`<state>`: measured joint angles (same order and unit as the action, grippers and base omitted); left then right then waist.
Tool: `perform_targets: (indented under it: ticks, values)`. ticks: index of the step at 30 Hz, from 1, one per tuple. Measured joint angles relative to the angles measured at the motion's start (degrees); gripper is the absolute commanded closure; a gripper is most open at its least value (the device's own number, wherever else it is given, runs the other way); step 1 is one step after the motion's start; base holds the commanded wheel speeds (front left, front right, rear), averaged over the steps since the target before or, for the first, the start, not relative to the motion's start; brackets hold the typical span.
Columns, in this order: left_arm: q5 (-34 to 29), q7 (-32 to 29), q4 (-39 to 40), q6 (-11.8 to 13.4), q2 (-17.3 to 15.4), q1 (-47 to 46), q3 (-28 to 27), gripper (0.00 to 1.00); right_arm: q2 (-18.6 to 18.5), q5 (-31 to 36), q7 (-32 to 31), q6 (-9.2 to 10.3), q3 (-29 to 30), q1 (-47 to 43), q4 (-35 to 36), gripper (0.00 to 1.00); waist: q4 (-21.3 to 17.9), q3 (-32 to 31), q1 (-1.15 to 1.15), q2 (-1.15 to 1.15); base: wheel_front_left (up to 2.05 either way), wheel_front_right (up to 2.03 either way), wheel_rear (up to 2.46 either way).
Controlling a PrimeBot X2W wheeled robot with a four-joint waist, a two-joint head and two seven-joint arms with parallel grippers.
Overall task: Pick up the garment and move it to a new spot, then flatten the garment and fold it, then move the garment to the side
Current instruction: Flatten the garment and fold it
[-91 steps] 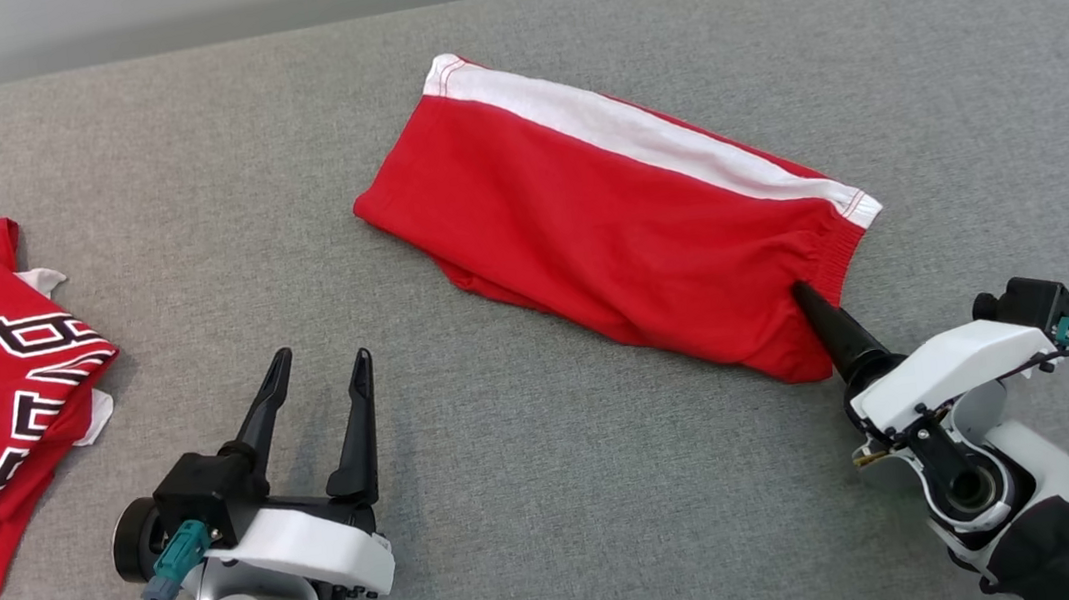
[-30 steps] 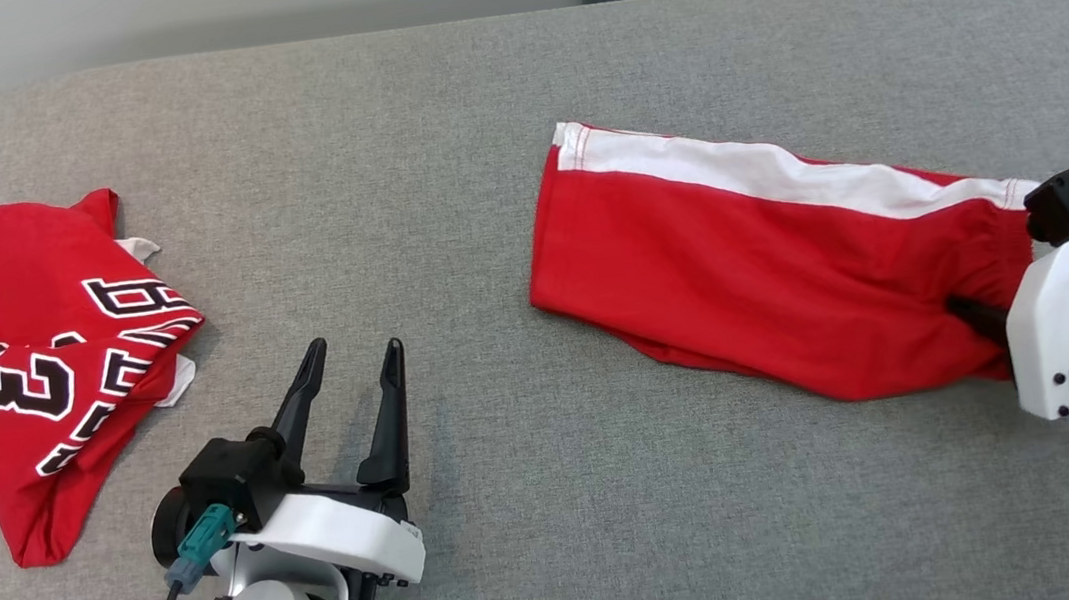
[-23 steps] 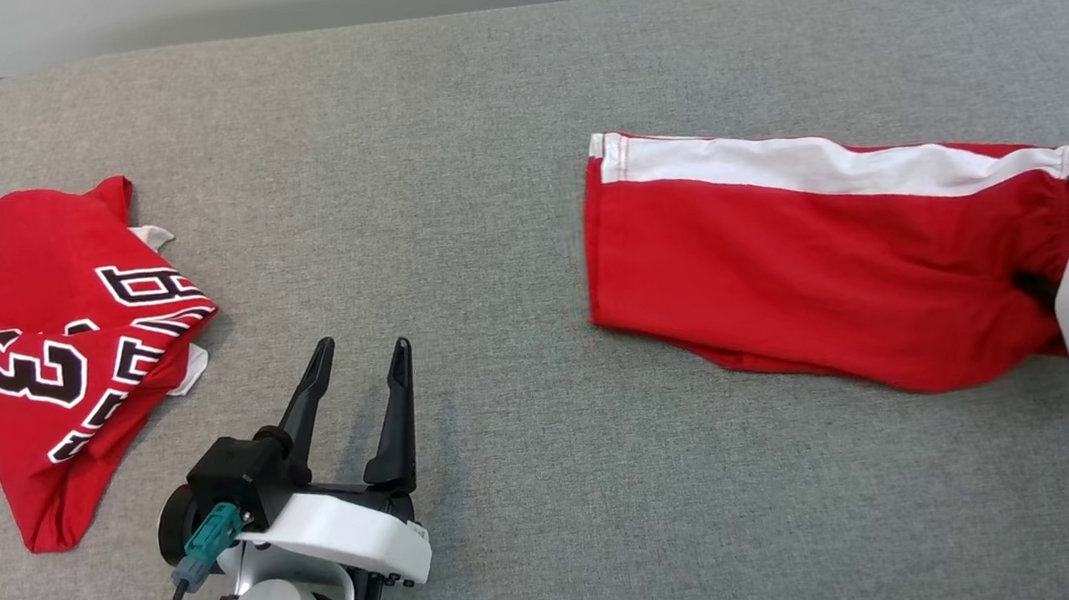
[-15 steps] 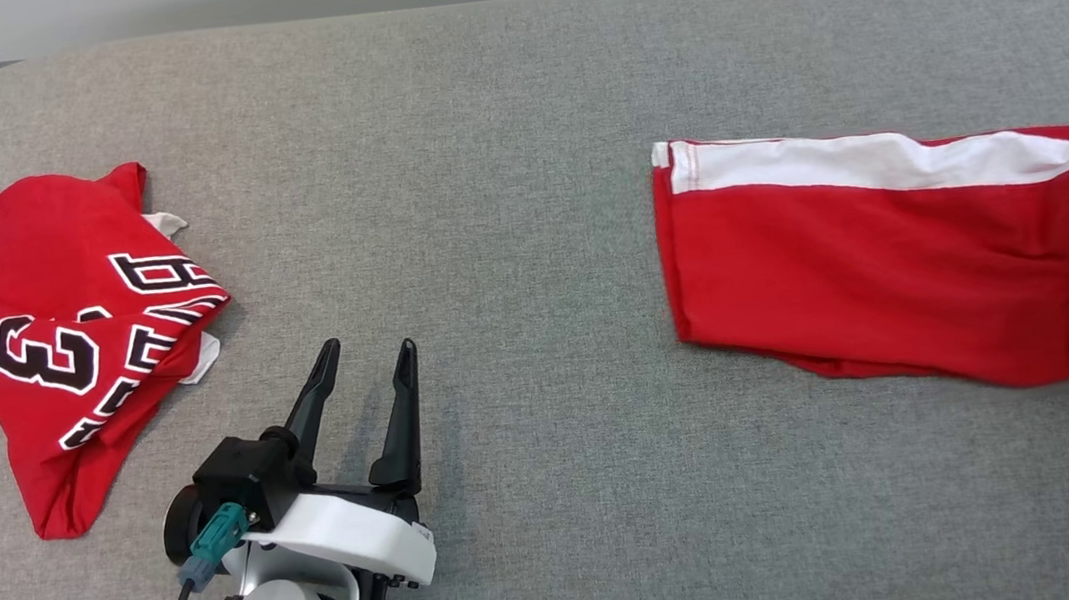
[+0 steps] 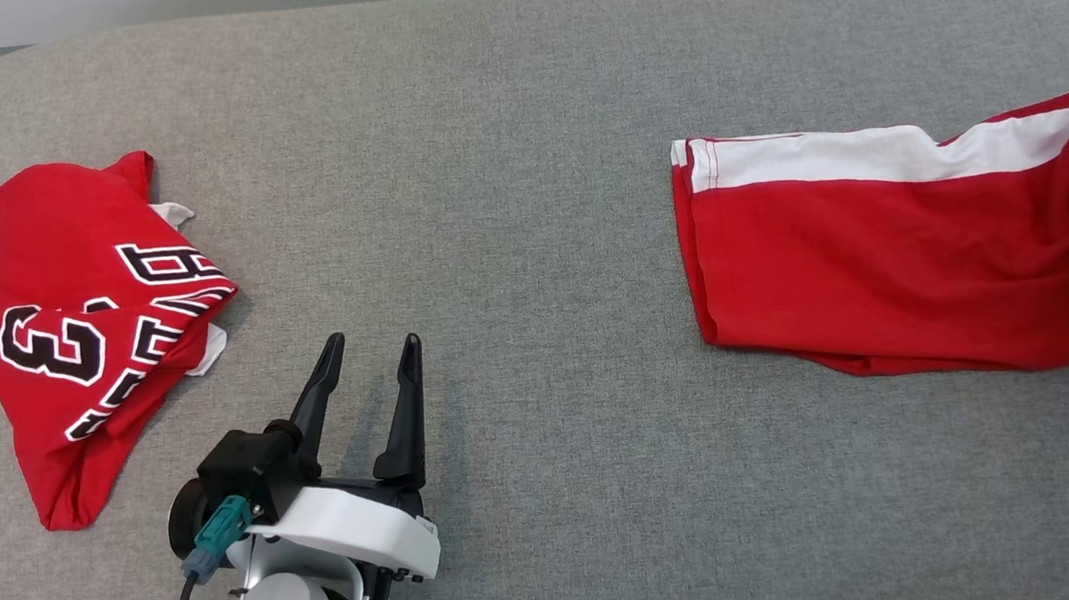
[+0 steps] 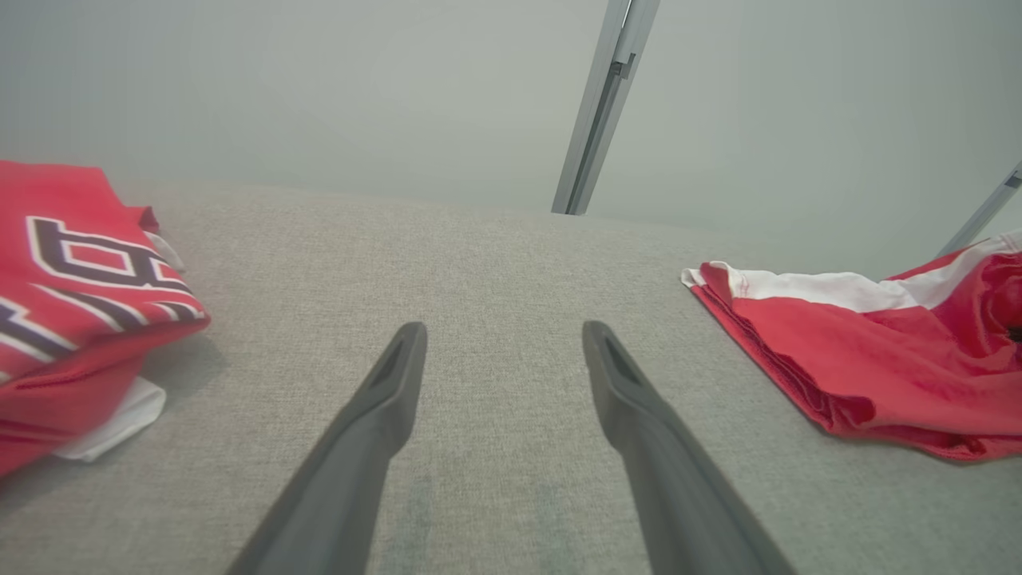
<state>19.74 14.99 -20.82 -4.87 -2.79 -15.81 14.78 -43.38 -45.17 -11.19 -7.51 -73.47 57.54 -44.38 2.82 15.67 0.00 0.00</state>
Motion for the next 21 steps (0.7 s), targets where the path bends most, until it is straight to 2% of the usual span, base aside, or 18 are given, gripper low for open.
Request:
perform_targets:
  ticks: [7,21]
  values:
    - [0.9,0.0,-0.5,0.2,0.0,0.0,0.7,0.00,2.6,-5.0,0.5,0.00,0.0,1.2,-0.5,1.00,0.0,-0.9,0.00,0.00,0.00,0.00,0.00]
    - [2.5,0.0,-0.5,1.0,0.0,0.3,1.2,0.00,5.8,-8.3,-2.9,0.00,0.0,2.3,3.0,1.00,0.9,-3.1,0.00,0.00,0.00,0.00,0.00]
